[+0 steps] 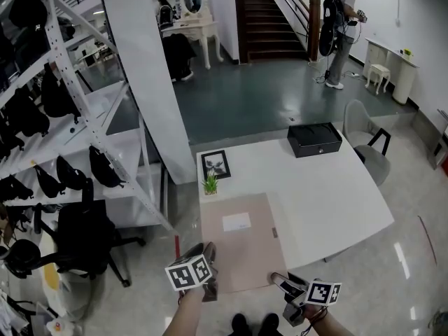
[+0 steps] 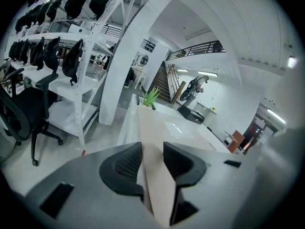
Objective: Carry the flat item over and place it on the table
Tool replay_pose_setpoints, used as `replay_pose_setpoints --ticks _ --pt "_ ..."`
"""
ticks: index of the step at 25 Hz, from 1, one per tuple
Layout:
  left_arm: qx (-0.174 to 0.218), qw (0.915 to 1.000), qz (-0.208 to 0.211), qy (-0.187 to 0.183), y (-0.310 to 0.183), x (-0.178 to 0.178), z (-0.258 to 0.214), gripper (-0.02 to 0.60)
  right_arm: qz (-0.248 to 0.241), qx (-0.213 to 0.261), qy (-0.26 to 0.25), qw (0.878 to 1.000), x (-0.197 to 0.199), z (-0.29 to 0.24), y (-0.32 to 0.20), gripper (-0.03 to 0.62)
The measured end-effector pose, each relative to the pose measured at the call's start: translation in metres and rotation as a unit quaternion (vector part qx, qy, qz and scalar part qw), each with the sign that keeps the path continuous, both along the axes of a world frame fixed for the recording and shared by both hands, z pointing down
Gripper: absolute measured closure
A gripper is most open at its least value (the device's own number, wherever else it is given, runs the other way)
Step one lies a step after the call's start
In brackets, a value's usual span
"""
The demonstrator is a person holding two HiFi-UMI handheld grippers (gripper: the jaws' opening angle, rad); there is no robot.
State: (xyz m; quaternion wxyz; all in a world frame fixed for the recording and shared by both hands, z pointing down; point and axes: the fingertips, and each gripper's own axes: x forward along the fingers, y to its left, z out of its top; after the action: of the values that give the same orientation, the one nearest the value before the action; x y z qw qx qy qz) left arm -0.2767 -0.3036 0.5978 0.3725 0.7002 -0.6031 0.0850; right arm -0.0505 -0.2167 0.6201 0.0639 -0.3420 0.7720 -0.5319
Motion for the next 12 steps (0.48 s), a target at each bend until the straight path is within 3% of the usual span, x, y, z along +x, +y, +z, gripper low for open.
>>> replay_pose_setpoints --ticks 12 --pt "0.001 1.0000 -0.003 -0.001 -0.0029 0.0017 0.0008 0.437 0.000 -0.019 0.011 1.000 0.0004 0.0074 -0.0044 0.255"
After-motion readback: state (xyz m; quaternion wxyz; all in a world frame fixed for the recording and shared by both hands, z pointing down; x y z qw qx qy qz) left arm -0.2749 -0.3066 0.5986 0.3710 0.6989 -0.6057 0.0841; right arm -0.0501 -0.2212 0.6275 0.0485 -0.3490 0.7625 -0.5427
